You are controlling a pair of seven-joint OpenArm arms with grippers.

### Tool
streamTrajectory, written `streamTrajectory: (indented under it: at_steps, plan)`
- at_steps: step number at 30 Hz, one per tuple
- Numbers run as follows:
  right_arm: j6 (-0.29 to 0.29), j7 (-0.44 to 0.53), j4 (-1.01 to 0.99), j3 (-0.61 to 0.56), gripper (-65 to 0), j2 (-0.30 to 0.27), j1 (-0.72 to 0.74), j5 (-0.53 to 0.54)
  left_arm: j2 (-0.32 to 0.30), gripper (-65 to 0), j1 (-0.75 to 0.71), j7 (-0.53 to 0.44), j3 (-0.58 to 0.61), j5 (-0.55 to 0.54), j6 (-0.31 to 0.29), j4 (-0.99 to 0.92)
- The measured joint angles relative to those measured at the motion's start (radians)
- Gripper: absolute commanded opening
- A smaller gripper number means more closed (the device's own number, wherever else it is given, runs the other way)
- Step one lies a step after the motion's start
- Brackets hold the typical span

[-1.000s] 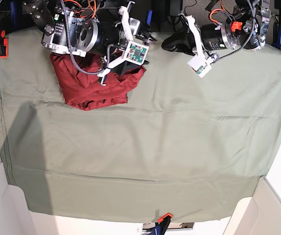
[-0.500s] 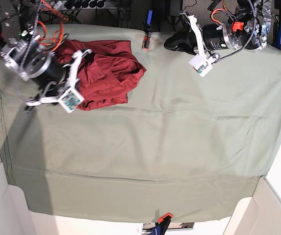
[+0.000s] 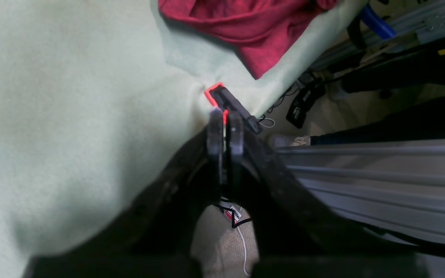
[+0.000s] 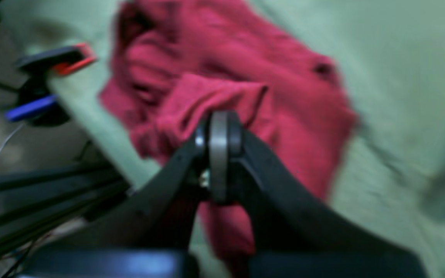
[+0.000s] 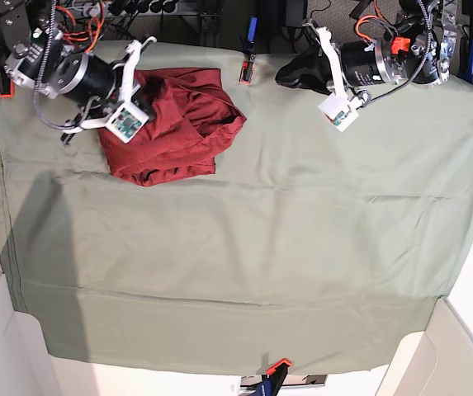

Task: Fold the T-shirt properly
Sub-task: 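Drag the folded red bundle with the left gripper toward the cloth's middle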

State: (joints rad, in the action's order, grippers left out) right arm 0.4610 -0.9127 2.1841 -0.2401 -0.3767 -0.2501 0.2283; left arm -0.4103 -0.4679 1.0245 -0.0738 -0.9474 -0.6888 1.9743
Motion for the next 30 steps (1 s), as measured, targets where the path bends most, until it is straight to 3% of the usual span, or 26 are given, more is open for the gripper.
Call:
streamTrajectory:
  at_steps: [9,14,19,24,30]
  plan:
    - [0.000,0.101,-0.141,-0.128,-65.0,0.006,0.000,-0.019,0.000,-63.6,0.000,0.001,0.000,0.000,0.000,0.000]
    - [0.024,0.083,-0.142,-0.180,-65.0,0.050,0.001,0.040,0.000,-63.6,0.000,0.004,0.000,0.000,0.000,0.000]
    - [0.026,0.051,-0.063,-0.198,-65.0,0.058,-0.002,0.058,0.000,-63.6,0.000,0.031,-0.026,-0.014,0.000,0.000]
    - [-0.013,0.082,0.023,-0.103,-65.0,0.066,0.003,0.011,-0.005,-63.7,-0.003,0.132,-0.067,-0.054,0.002,0.093]
    - [-0.058,0.116,-0.002,0.111,-65.0,0.104,0.043,-0.013,-0.043,-63.7,0.000,0.069,0.092,-0.010,-0.001,0.247]
